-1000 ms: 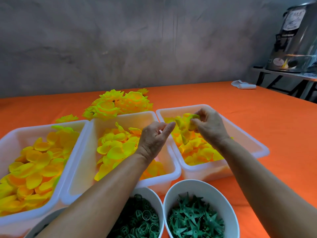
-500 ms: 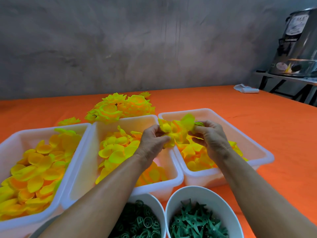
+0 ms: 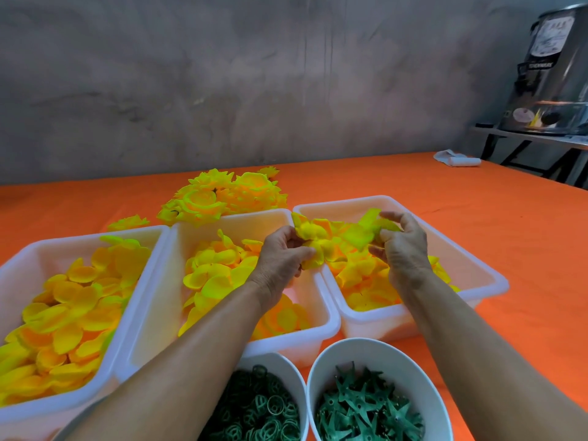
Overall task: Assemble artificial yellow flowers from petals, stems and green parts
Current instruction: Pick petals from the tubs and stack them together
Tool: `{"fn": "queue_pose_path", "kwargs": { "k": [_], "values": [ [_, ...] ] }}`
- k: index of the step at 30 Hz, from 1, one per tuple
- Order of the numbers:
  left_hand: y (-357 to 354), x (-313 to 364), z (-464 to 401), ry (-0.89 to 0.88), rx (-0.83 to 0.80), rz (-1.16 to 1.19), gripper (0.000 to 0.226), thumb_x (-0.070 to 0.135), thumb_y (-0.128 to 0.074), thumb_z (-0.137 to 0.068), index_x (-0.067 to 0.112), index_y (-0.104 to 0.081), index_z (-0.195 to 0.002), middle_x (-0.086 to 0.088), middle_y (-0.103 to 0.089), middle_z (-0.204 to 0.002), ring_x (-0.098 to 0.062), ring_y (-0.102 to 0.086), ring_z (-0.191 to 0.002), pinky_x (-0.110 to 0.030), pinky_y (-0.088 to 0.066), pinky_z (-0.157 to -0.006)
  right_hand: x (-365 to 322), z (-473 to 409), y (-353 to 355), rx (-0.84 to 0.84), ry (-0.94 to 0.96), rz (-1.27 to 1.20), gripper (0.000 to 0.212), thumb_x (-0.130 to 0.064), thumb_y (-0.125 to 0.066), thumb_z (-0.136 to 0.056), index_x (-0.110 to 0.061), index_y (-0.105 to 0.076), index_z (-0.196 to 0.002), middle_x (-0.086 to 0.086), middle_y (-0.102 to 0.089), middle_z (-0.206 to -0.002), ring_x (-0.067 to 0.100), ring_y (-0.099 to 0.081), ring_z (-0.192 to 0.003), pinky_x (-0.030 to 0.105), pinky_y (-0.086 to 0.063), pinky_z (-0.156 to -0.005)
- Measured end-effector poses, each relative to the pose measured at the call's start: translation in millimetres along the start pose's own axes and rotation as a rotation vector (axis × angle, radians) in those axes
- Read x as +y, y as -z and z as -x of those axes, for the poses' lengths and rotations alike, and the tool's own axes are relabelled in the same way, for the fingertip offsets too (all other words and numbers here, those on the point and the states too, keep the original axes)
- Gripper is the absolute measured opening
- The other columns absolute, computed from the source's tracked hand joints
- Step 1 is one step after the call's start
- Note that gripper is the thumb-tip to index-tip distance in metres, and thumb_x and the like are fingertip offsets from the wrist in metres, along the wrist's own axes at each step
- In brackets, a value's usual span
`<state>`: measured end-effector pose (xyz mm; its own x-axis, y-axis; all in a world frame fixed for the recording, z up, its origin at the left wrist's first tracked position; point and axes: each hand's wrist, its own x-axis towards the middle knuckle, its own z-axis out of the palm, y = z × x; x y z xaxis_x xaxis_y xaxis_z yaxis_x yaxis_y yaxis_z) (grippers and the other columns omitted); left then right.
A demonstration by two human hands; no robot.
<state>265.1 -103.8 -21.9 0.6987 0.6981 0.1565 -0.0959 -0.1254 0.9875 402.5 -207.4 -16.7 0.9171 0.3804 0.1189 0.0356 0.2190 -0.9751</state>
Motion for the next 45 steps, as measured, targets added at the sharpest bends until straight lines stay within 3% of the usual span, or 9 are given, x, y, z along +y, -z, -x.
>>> {"fn": "queue_pose_path", "kwargs": {
  "k": [6, 12, 19, 25, 28, 31, 34, 39, 45],
  "values": [
    [1.7, -1.4, -1.9, -0.032, 0.019, 0.010, 0.023, -0.007, -0.059, -0.082, 0.013, -0.060, -0.093, -0.013, -0.061, -0.088, -0.022, -0.049, -0.073, -0.019, -0.036, -0.044, -1.5, 0.0, -4.1, -0.010, -0.025, -0.055, 0.017, 0.001, -0.061, -0.082, -0.012, -0.061, -0.071, 0.009, -0.056, -0.067, 0.020, -0.053, -0.059, 0.030, -0.048, -0.058],
    [2.8, -1.1, -2.9, -0.054, 0.025, 0.043, 0.023, -0.004, -0.060, -0.084, 0.016, -0.060, -0.095, -0.007, -0.064, -0.089, -0.019, -0.054, -0.074, -0.020, -0.039, -0.048, 3.2, 3.5, 1.0, 0.013, 0.010, 0.066, 0.032, 0.011, -0.071, -0.068, -0.016, -0.059, -0.080, 0.014, -0.059, -0.085, 0.024, -0.056, -0.075, 0.038, -0.049, -0.065],
    [5.0, -0.9, -5.4, -0.022, -0.002, 0.194, 0.022, 0.002, -0.060, -0.087, 0.022, -0.062, -0.096, 0.005, -0.067, -0.086, -0.012, -0.061, -0.076, -0.024, -0.042, -0.057, 0.3, 4.0, -1.9, -0.040, -0.005, 0.280, 0.039, 0.001, -0.063, -0.071, -0.013, -0.064, -0.107, 0.008, -0.059, -0.082, 0.016, -0.052, -0.058, 0.018, -0.036, -0.042],
    [6.8, -0.6, -7.8, 0.022, -0.034, 0.309, 0.021, 0.002, -0.058, -0.087, 0.019, -0.063, -0.098, 0.006, -0.068, -0.081, -0.006, -0.061, -0.067, -0.022, -0.044, -0.055, -5.1, 15.1, -10.1, -0.156, -0.026, 0.570, 0.014, -0.028, -0.053, -0.049, -0.015, -0.050, -0.051, 0.000, -0.038, -0.052, 0.021, -0.034, -0.057, 0.032, -0.025, -0.052],
    [7.7, -0.8, -8.0, 0.030, -0.041, 0.314, 0.021, 0.001, -0.058, -0.088, 0.018, -0.063, -0.098, 0.004, -0.066, -0.083, -0.008, -0.060, -0.068, -0.021, -0.044, -0.053, 1.7, 12.4, -8.2, -0.197, 0.011, 0.794, 0.036, -0.034, -0.059, -0.056, -0.010, -0.070, -0.080, 0.007, -0.057, -0.069, 0.025, -0.052, -0.070, 0.035, -0.044, -0.065],
    [7.6, -1.0, -7.1, 0.025, -0.069, 0.297, 0.021, 0.001, -0.058, -0.088, 0.018, -0.063, -0.099, 0.002, -0.066, -0.087, -0.009, -0.061, -0.071, -0.021, -0.045, -0.053, 8.8, 6.2, -4.8, -0.144, 0.025, 0.803, 0.053, -0.018, -0.068, -0.069, -0.013, -0.063, -0.121, 0.014, -0.067, -0.110, 0.029, -0.062, -0.103, 0.036, -0.047, -0.089],
    [7.5, -1.1, -7.1, 0.026, -0.063, 0.300, 0.021, 0.001, -0.058, -0.087, 0.019, -0.063, -0.098, 0.003, -0.067, -0.086, -0.009, -0.061, -0.071, -0.020, -0.045, -0.052, 10.7, 1.2, 0.1, -0.070, 0.012, 0.793, 0.054, -0.009, -0.069, -0.072, -0.010, -0.060, -0.125, 0.016, -0.064, -0.120, 0.030, -0.059, -0.112, 0.036, -0.046, -0.093],
    [8.1, -1.6, -6.5, 0.027, -0.058, 0.308, 0.021, 0.002, -0.059, -0.087, 0.018, -0.064, -0.099, 0.003, -0.068, -0.086, -0.010, -0.062, -0.072, -0.021, -0.045, -0.053, 7.5, 9.8, -2.6, -0.133, 0.003, 0.710, 0.036, -0.019, -0.069, -0.066, -0.014, -0.072, -0.102, 0.011, -0.070, -0.094, 0.029, -0.063, -0.093, 0.038, -0.051, -0.083],
    [6.6, -1.3, -6.3, 0.029, -0.051, 0.300, 0.020, 0.002, -0.059, -0.087, 0.019, -0.064, -0.096, 0.005, -0.068, -0.082, -0.009, -0.062, -0.071, -0.021, -0.045, -0.054, 2.2, 6.4, -8.9, -0.148, 0.015, 0.749, 0.065, -0.039, -0.059, -0.058, -0.025, -0.064, -0.121, 0.006, -0.062, -0.127, 0.029, -0.043, -0.128, 0.034, -0.033, -0.107]
  ]
}}
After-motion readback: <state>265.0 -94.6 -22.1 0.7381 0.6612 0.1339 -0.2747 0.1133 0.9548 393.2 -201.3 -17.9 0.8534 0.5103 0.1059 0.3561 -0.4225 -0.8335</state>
